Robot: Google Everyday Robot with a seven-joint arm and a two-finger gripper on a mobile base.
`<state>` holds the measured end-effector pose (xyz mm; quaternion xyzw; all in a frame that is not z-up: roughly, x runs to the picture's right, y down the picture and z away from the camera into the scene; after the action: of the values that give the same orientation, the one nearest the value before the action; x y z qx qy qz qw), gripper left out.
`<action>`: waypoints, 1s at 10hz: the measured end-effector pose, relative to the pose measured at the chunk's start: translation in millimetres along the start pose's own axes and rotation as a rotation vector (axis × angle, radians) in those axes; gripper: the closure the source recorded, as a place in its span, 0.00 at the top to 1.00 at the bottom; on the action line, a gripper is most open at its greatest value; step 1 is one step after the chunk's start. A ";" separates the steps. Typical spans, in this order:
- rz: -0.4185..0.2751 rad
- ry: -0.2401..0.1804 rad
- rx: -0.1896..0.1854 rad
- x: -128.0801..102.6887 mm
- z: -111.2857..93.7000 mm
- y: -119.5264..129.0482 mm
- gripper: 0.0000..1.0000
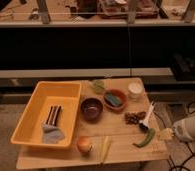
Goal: Place pepper in paper cup
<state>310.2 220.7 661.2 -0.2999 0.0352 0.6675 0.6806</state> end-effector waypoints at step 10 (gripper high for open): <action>0.031 0.021 0.042 -31.9 66.9 -13.1 0.80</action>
<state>295.3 223.7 734.9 -0.2918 0.0611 0.6740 0.6759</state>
